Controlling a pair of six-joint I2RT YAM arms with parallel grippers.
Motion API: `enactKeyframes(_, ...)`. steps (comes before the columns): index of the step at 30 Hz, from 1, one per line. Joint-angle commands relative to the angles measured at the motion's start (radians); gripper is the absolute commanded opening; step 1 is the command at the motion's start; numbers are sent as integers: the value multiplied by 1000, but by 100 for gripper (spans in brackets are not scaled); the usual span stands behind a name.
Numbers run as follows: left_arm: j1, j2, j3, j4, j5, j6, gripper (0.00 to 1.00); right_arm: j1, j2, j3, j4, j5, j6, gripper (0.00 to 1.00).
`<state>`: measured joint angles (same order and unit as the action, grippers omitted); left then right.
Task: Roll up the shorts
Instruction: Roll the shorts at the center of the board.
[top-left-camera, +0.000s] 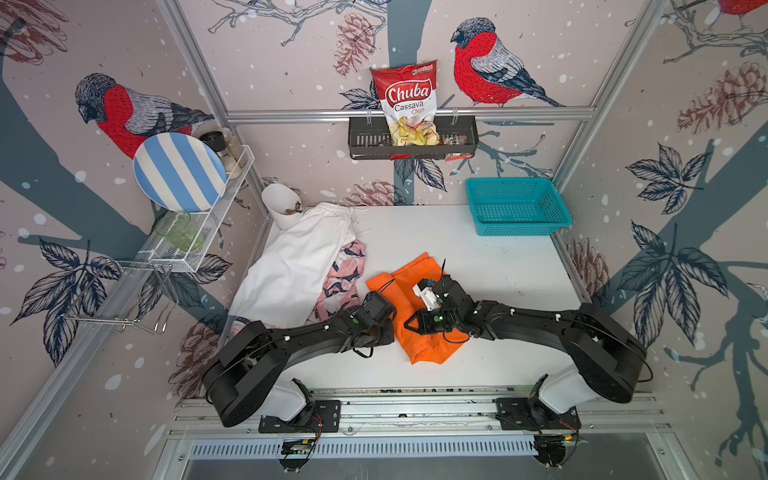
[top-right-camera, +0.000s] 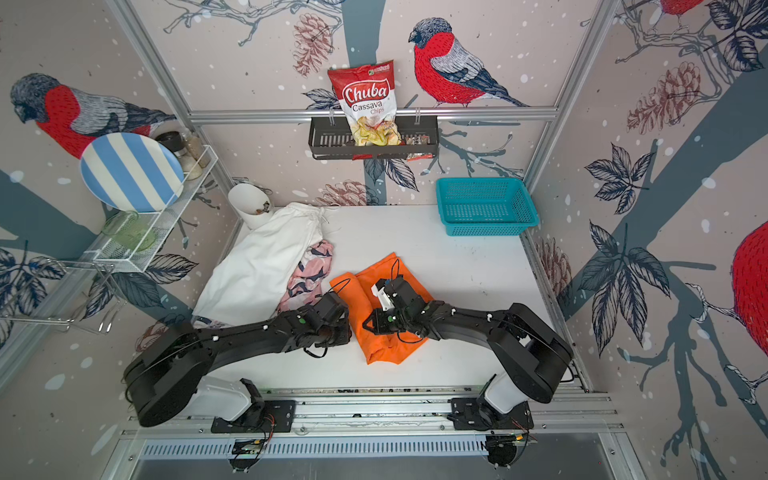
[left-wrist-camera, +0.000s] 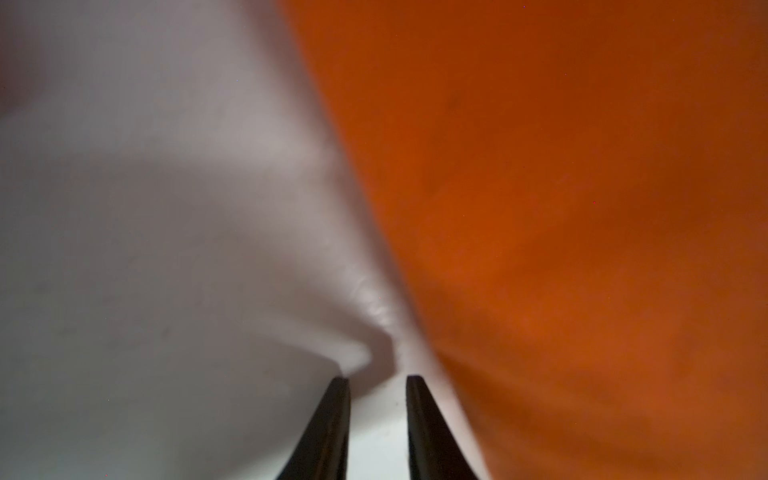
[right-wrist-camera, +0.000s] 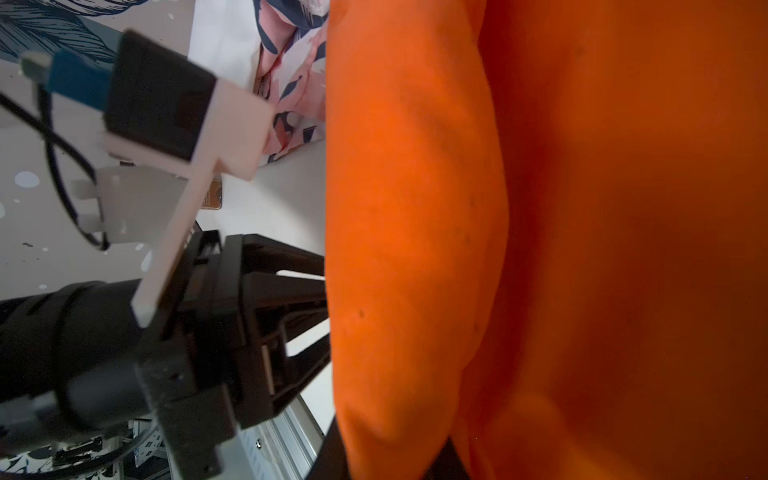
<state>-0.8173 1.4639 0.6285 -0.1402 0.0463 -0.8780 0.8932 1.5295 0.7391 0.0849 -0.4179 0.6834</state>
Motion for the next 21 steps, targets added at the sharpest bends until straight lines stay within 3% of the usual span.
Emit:
enactKeyframes(1,-9,61,5,42,43,23,28,26,-25,27,-40,27,14,17)
enactKeyframes(5,-22,88,5,61,31,13,27,43,-47,-3,48,-21,111,17)
enactKeyframes(14,-41,119,-3,57,-3,-4,26,44,-3,-255,447,-57,456,11)
enactKeyframes(21,-42,75,43,-91,-99,-5,27,28,86,-339,483,-20,457,12)
